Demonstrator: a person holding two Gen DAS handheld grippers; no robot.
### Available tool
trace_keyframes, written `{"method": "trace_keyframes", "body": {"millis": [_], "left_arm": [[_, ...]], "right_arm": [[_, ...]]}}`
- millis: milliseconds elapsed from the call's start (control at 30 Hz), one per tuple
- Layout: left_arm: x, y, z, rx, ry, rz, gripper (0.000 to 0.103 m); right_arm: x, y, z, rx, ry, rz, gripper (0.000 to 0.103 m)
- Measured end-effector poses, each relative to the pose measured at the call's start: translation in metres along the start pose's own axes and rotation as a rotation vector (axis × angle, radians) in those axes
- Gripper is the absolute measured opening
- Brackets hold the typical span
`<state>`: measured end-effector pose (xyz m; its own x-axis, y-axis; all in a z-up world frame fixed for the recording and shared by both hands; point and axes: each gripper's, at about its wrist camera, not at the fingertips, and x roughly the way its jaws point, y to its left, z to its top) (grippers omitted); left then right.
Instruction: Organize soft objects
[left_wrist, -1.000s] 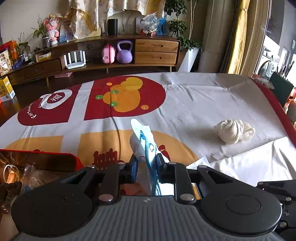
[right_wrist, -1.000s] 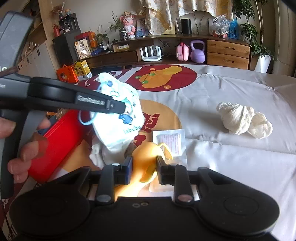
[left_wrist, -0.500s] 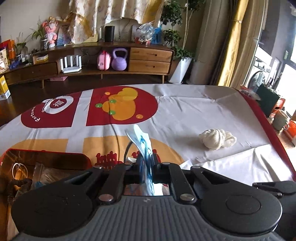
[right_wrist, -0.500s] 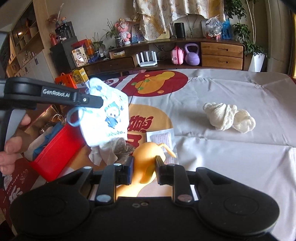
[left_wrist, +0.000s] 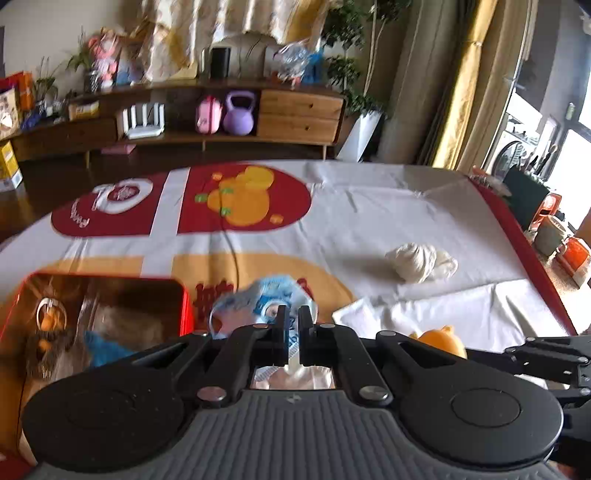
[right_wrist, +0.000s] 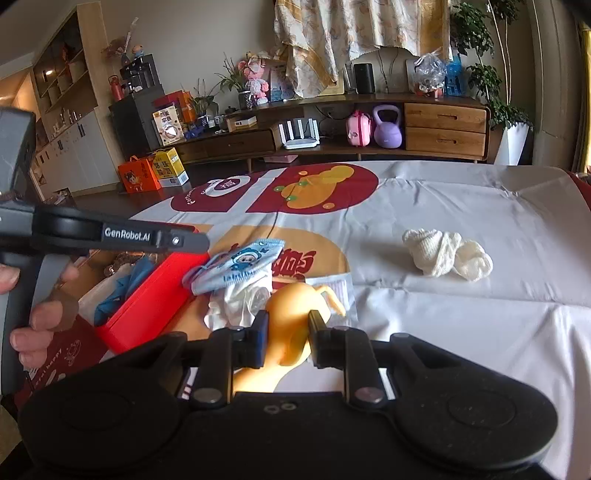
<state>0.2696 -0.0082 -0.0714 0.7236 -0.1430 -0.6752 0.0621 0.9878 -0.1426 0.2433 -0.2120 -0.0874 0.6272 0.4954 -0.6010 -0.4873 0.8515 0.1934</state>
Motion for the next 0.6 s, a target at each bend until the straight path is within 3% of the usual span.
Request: {"method": "trace_keyframes", "body": {"millis": [167, 267, 333, 400, 600], "left_arm": [[0.000, -0.001, -0.011, 0.032, 0.017, -0.018, 0.007], [0.007, -0.007, -0.011, 0.063, 0.024, -0.012, 0.017], [0.014, -0.010, -0.011, 0.079, 0.031, -0.017, 0.033], [0.021, -0.011, -0.012, 0.085, 0.035, -0.014, 0.073], [0.052, -0.018, -0.009, 0.118, 0.060, 0.051, 0.075]], "right_arm": [[0.001, -0.007, -0.006, 0.019, 0.012, 0.006, 0.021], [0.006, -0.009, -0.008, 0.024, 0.019, 0.013, 0.021], [0.010, -0.011, -0.009, 0.029, 0.023, 0.020, 0.021], [0.014, -0.014, -0.010, 0.033, 0.030, 0.025, 0.021], [0.025, -0.022, -0.016, 0.052, 0.048, 0.033, 0.021]]}}
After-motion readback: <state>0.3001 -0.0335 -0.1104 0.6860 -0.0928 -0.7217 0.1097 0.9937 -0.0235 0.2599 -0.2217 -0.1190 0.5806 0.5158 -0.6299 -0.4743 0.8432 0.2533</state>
